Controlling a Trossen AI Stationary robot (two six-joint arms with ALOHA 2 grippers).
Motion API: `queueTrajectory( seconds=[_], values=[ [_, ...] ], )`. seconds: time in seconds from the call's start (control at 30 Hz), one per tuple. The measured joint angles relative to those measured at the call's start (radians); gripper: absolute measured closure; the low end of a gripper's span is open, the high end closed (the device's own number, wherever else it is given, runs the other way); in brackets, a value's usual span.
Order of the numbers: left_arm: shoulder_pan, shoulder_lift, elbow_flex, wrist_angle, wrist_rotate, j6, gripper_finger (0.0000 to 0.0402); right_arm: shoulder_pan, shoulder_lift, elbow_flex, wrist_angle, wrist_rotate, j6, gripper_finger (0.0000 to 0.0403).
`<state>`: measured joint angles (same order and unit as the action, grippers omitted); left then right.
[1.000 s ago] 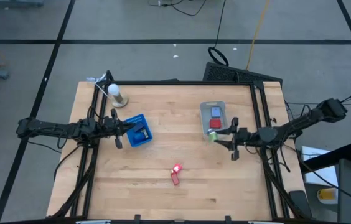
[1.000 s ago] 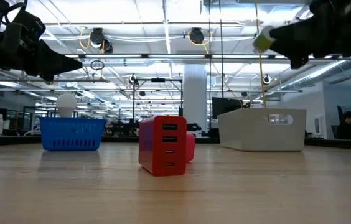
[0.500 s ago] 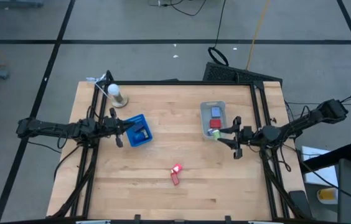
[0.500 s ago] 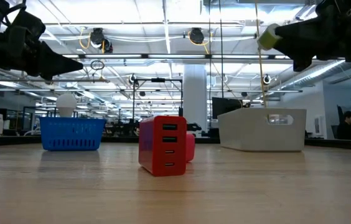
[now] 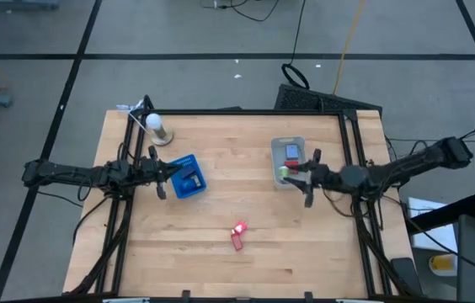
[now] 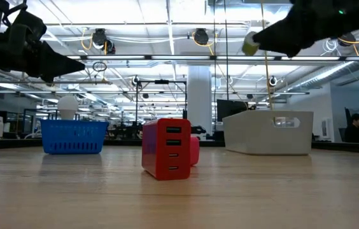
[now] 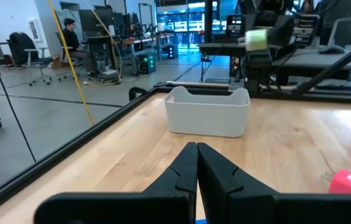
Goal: Pick & Place Office items
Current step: Put the green charger adapter into the grey bin
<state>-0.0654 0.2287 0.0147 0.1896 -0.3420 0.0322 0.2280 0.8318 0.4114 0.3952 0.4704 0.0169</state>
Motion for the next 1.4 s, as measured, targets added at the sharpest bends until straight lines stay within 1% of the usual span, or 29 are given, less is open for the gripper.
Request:
queueTrajectory(
  seconds=[0.07, 0.13, 0.23, 0.33, 0.37, 0.5, 0.57, 0.8, 1.2, 1.27, 1.4],
  values=[
    [0.000, 0.000, 0.000, 0.002, 0.000, -0.014, 0.0392, -0.038, 0.010, 0.095, -0.179, 0.003, 0.045, 0.0251],
    [0.000, 0.000, 0.000, 0.001, 0.000, -0.020, 0.0392, -0.077, 0.025, 0.167, -0.306, 0.021, 0.082, 0.0251],
    [0.000, 0.000, 0.000, -0.001, 0.001, -0.035, 0.0392, -0.139, 0.057, 0.243, -0.464, 0.025, 0.131, 0.0251],
    [0.000, 0.000, 0.000, -0.001, 0.001, -0.038, 0.0392, -0.206, 0.086, 0.285, -0.587, 0.021, 0.188, 0.0251],
    [0.000, 0.000, 0.000, -0.001, 0.001, -0.038, 0.0392, -0.233, 0.099, 0.288, -0.615, 0.007, 0.208, 0.0251],
    [0.000, 0.000, 0.000, -0.001, 0.002, -0.038, 0.0392, -0.345, 0.160, 0.289, -0.711, -0.114, 0.292, 0.0251],
    [0.000, 0.000, 0.000, -0.001, 0.002, -0.038, 0.0392, -0.380, 0.202, 0.289, -0.756, -0.138, 0.313, 0.0251],
    [0.000, 0.000, 0.000, -0.001, 0.003, -0.037, 0.0392, -0.439, 0.343, 0.288, -0.782, -0.213, 0.315, 0.0251],
    [0.000, 0.000, 0.000, -0.002, 0.003, -0.034, 0.0392, -0.490, 0.456, 0.288, -0.781, -0.210, 0.308, 0.0251],
    [0.000, 0.000, 0.000, -0.002, 0.003, -0.034, 0.0392, -0.491, 0.466, 0.288, -0.777, -0.209, 0.290, 0.0235],
    [0.000, 0.000, 0.000, -0.003, 0.003, -0.035, 0.0392, -0.489, 0.476, 0.288, -0.772, -0.209, 0.281, 0.0172]
  ],
)
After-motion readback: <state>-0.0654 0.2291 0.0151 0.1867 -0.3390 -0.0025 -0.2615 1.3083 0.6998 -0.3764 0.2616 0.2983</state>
